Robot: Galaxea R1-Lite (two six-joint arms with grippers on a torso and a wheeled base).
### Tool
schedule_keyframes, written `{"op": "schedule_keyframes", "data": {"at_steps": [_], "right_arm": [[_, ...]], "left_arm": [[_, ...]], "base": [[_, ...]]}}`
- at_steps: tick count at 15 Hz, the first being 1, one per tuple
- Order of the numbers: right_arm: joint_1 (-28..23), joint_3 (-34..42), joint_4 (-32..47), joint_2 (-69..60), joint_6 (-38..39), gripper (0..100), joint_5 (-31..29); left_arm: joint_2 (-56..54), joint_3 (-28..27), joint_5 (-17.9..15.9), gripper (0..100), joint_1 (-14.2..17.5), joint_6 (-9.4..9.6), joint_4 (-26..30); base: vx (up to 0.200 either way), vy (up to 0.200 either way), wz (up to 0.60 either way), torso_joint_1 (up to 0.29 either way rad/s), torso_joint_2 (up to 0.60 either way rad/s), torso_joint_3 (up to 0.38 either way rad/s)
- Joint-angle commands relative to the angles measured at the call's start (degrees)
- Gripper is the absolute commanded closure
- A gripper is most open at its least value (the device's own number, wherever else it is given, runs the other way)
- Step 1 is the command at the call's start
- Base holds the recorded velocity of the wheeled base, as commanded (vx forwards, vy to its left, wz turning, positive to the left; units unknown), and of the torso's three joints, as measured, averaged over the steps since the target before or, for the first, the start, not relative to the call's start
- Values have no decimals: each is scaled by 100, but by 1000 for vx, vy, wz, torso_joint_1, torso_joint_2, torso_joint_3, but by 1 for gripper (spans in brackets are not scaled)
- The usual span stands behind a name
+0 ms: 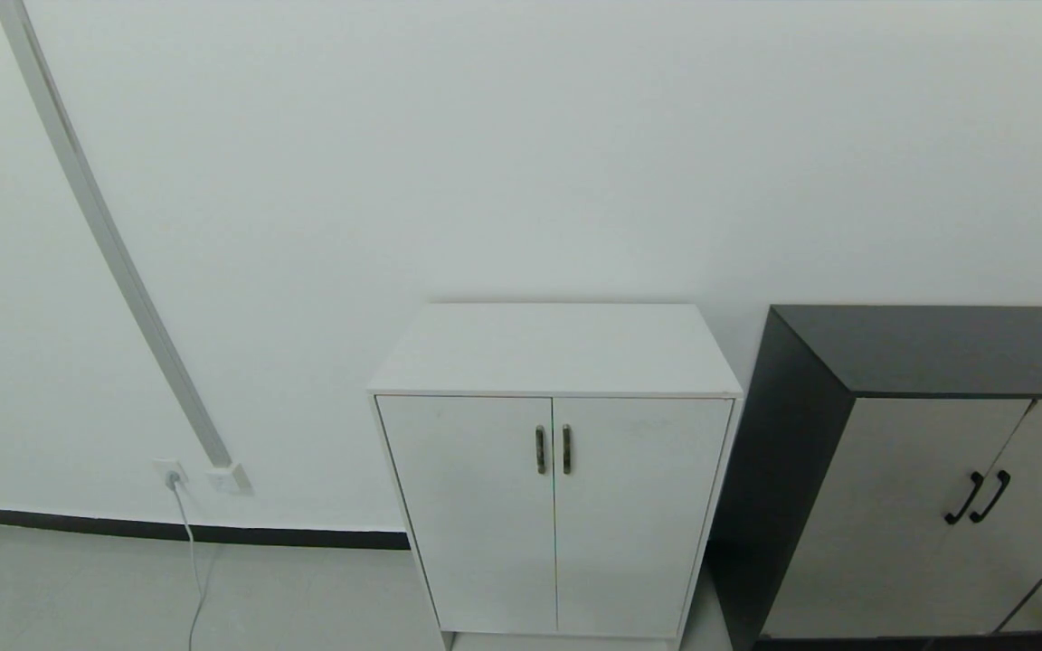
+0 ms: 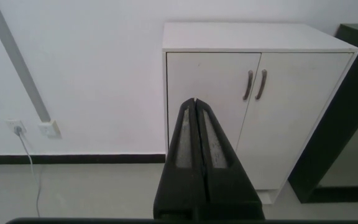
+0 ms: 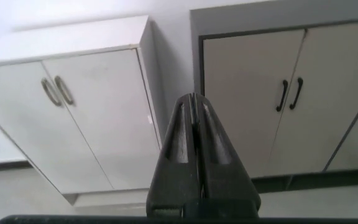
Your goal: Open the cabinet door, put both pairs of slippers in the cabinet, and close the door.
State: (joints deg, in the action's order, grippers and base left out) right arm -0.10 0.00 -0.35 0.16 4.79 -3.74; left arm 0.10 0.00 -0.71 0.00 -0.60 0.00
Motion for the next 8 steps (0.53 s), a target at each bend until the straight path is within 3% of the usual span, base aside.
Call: {"op": "schedule_keyframes", "data": {"at_steps": [1,8], "right_arm": [[1,0,-9,-16,4,100,-12],[1,0,0,-16,-31,100,14]], "left_arm": [[-1,0,0,100,0,-2,0],[-1,0,0,100,0,42,0]], "base": [[0,0,0,0,0,0],[0,0,0,0,0,0]]}}
